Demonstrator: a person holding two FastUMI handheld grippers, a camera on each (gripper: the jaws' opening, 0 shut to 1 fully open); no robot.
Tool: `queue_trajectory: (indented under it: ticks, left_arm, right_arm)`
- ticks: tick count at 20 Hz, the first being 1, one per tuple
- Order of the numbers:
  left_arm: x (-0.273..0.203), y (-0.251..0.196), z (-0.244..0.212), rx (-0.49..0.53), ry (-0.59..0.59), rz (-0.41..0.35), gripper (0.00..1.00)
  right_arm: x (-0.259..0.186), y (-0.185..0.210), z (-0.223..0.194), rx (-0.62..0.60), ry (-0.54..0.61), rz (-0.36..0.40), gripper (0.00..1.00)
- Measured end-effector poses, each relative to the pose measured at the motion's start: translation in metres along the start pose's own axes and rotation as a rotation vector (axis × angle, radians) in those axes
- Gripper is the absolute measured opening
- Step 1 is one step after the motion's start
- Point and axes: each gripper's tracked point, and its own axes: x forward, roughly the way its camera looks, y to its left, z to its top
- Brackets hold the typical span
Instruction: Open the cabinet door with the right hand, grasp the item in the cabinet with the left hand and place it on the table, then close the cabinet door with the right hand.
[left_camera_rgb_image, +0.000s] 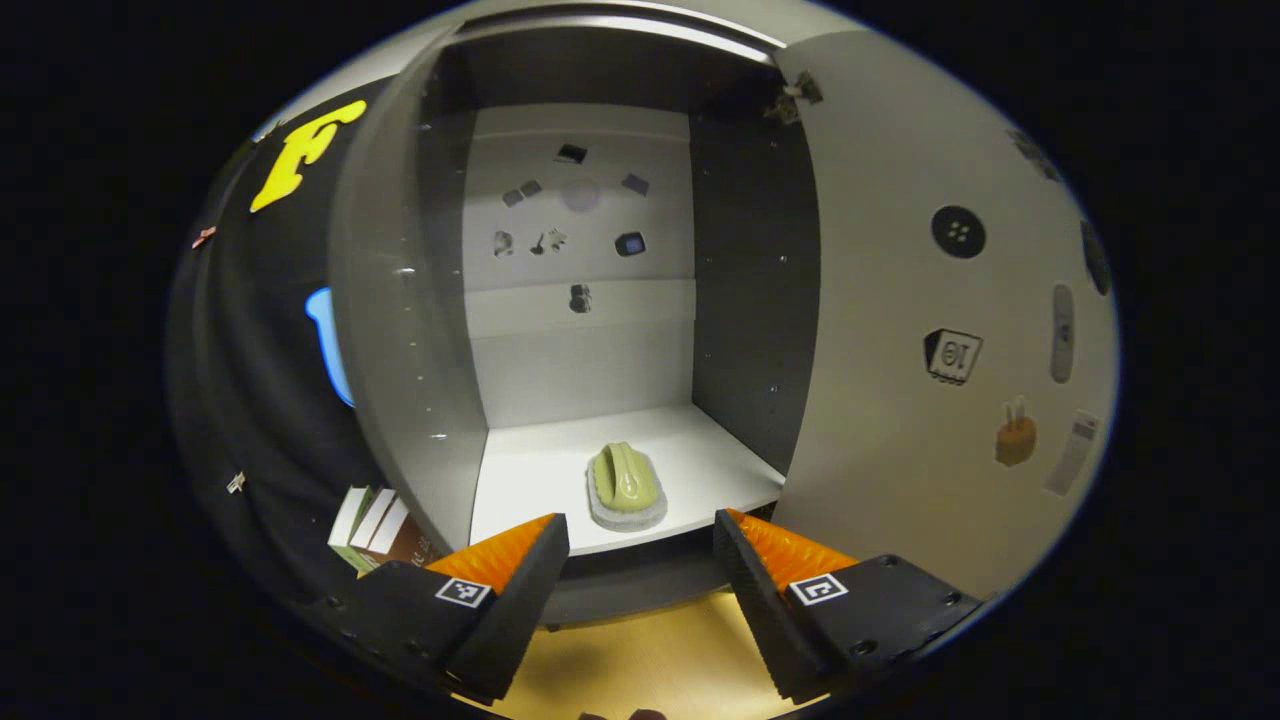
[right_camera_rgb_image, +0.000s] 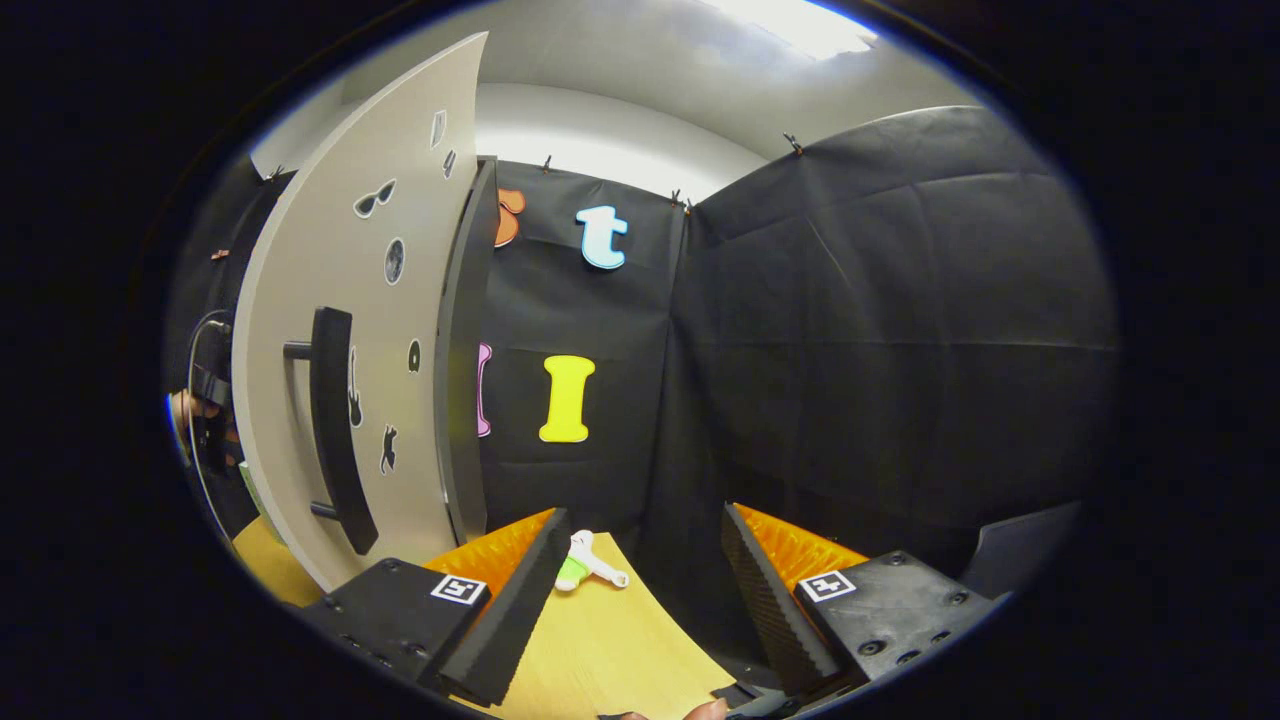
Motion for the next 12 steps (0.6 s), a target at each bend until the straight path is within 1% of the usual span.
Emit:
queue_trajectory:
  ticks: [3,7,8,12]
  left_arm:
    - [0.040,0.005,0.004,-0.014,0.056,-0.002,0.92]
    - [0.090,0.011,-0.001,-0.047,0.137,-0.003,0.86]
    - [0.100,0.013,-0.002,-0.045,0.152,0.000,0.82]
    - [0.140,0.018,-0.004,-0.040,0.202,0.011,0.77]
  right_arm:
    - [0.012,-0.013,-0.008,-0.014,0.000,0.007,0.97]
    - [0.027,-0.030,-0.017,-0.021,0.006,0.002,0.97]
    - [0.031,-0.033,-0.019,-0.019,0.009,0.001,0.97]
    - [0.044,-0.043,-0.028,-0.025,0.034,0.000,0.97]
